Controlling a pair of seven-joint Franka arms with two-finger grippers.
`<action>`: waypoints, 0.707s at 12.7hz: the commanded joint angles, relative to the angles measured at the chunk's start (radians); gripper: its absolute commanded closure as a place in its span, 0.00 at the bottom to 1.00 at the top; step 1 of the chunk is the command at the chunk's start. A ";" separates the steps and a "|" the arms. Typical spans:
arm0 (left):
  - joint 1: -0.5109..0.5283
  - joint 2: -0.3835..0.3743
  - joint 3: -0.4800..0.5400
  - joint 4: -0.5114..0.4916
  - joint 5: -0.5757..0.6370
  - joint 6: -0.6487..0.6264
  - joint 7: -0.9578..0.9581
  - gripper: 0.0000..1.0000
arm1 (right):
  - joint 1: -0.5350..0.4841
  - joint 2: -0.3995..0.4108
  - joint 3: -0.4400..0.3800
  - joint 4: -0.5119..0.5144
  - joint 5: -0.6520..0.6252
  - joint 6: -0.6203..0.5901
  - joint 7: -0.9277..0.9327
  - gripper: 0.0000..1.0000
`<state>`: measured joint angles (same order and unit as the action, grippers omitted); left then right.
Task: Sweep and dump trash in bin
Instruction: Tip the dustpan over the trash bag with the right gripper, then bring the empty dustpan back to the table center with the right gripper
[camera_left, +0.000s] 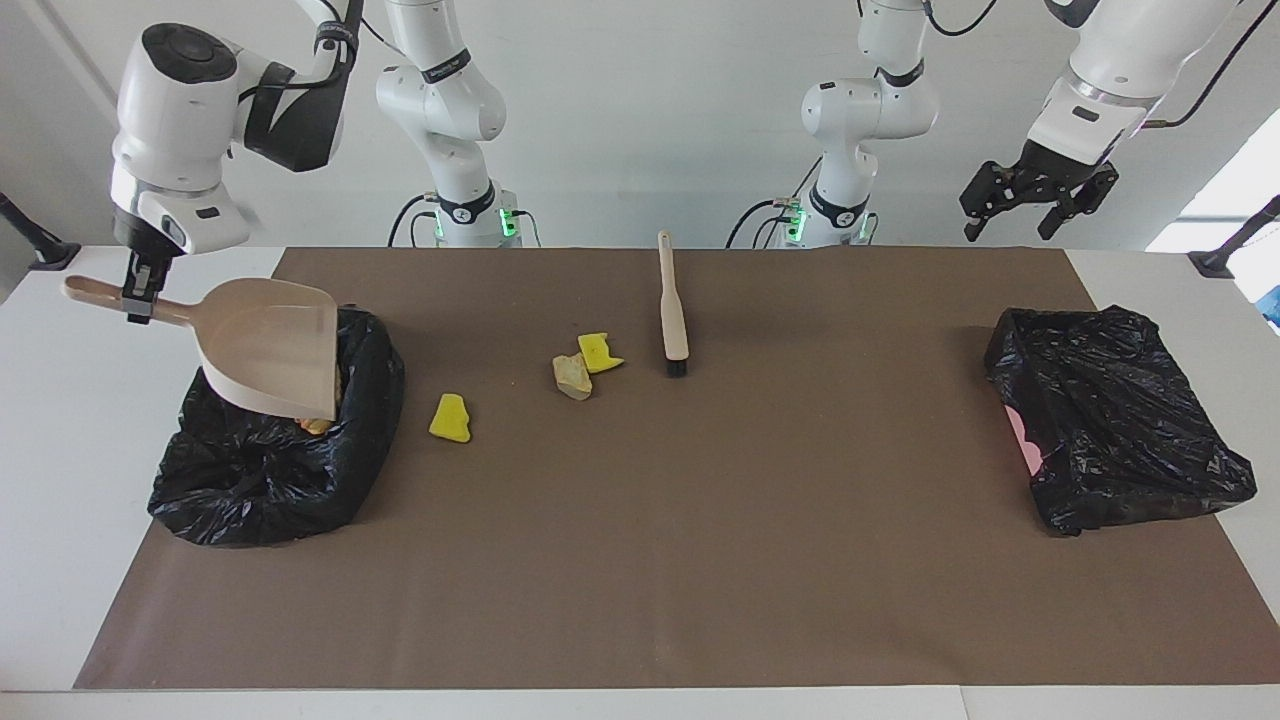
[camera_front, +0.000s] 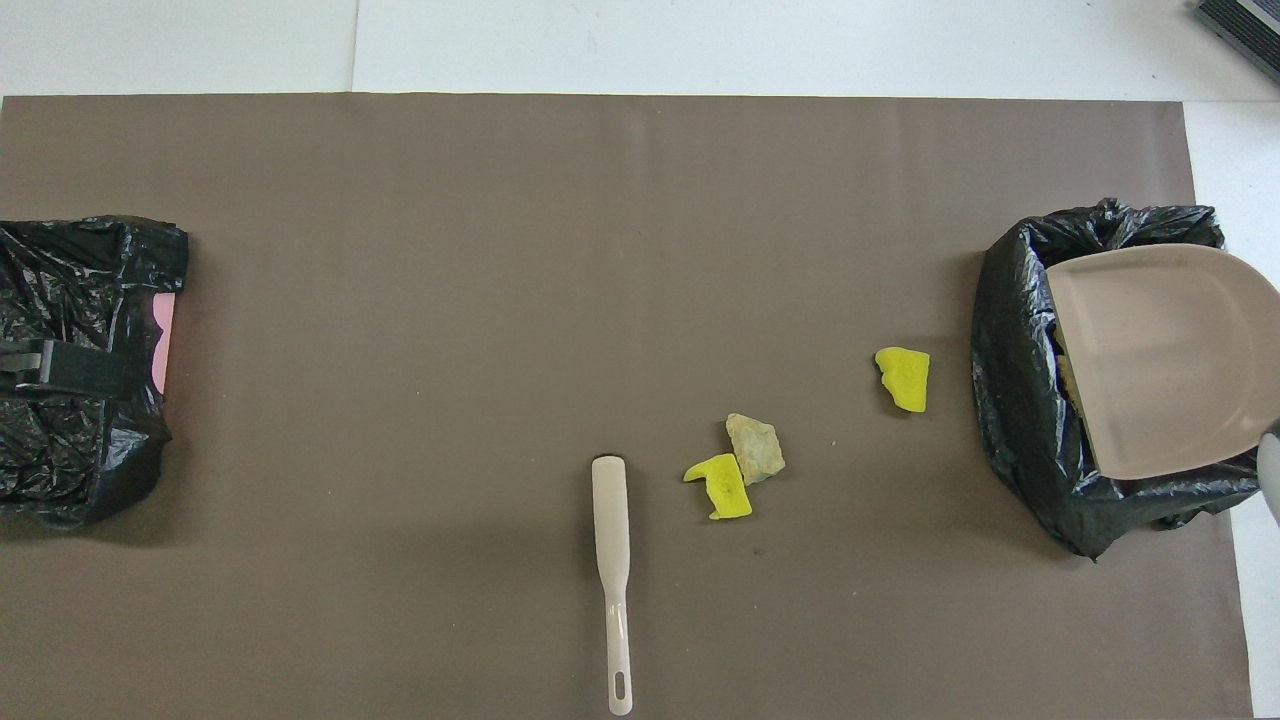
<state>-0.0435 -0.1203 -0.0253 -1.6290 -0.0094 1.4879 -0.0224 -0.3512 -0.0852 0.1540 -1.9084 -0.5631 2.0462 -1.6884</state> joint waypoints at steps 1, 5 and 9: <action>0.008 0.001 0.001 0.023 -0.050 -0.009 -0.008 0.00 | -0.005 -0.002 0.004 0.003 0.145 -0.063 0.120 1.00; 0.008 -0.006 -0.002 0.018 -0.037 -0.023 -0.002 0.00 | 0.063 0.028 0.007 -0.026 0.230 -0.093 0.445 1.00; 0.008 -0.007 -0.001 0.023 -0.034 -0.037 -0.002 0.00 | 0.164 0.093 0.007 -0.018 0.340 -0.106 0.818 1.00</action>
<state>-0.0434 -0.1234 -0.0249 -1.6231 -0.0422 1.4787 -0.0239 -0.2227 -0.0056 0.1595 -1.9401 -0.2658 1.9598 -1.0061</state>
